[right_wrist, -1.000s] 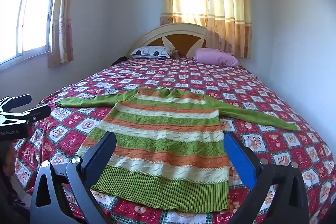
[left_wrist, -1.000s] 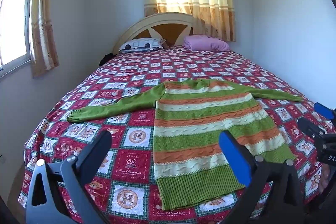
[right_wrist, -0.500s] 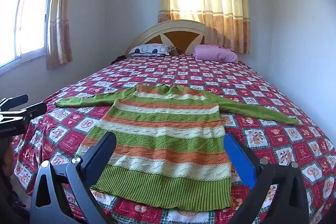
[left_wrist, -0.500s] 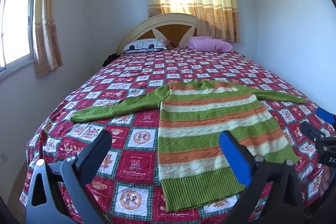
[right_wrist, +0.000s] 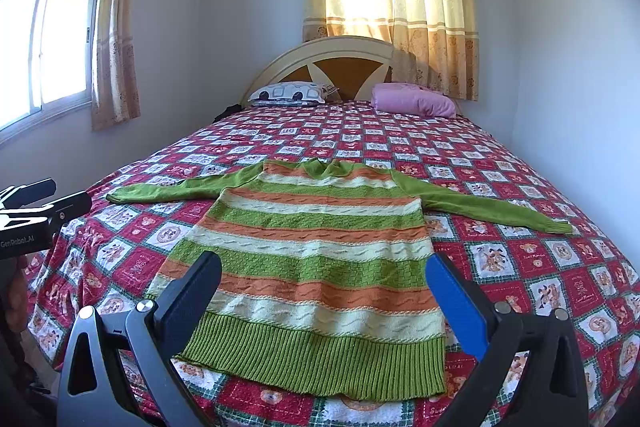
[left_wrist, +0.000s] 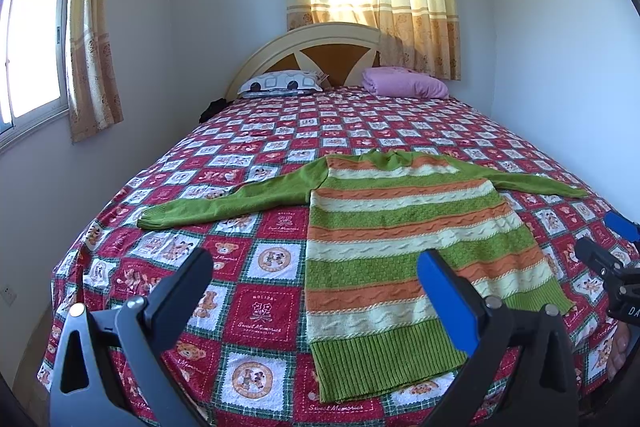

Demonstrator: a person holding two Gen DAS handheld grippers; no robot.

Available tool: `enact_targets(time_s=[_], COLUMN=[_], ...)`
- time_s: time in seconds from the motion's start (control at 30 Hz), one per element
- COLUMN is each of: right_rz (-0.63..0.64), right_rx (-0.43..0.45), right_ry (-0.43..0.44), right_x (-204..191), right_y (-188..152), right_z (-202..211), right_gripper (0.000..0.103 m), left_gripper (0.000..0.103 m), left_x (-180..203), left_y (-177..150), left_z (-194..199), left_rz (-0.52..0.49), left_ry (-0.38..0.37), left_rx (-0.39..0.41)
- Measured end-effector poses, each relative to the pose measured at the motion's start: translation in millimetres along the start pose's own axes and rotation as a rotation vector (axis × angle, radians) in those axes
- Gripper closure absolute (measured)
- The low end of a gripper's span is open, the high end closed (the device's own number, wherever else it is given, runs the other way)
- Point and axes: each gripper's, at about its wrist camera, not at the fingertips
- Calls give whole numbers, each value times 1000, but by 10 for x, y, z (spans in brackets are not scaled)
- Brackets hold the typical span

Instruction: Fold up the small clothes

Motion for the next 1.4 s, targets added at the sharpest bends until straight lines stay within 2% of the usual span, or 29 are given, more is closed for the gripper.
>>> enact_targets(time_s=[1.4], right_rz=[-11], right_rx=[-6], right_ry=[7], right_x=[-33], right_y=[0], right_z=[-9], right_gripper=[1], left_gripper=[0], left_x=[-14], left_y=[4], left_z=[1], left_rz=[3], left_ry=[6], left_rx=[2])
Point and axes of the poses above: each gripper's, at about its wrist camera, not at the fingertips, and z roughly against the way its jaws point, x to its right, y to its top, and after that the axes turned 3 degrees about -x, right-handed
